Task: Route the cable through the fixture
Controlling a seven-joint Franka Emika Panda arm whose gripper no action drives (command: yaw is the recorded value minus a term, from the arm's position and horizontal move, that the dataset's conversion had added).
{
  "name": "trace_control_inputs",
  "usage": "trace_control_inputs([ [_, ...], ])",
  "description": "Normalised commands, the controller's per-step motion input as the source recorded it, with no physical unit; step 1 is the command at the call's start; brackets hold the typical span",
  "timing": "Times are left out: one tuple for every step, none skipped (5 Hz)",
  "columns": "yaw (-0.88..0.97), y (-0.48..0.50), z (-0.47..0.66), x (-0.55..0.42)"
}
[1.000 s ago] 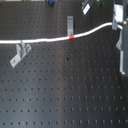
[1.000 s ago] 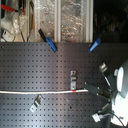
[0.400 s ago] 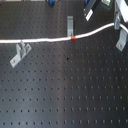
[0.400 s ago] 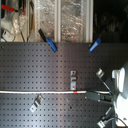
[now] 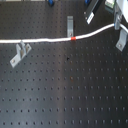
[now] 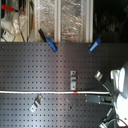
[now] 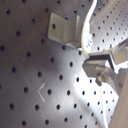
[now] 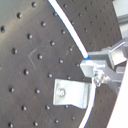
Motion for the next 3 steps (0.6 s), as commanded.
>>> trace_control_inputs([
  [-0.16, 0.016, 0.15, -0.002],
  [-0.17, 0.007, 0.15, -0.001],
  [-0.15, -0.009, 0.14, -0.047],
])
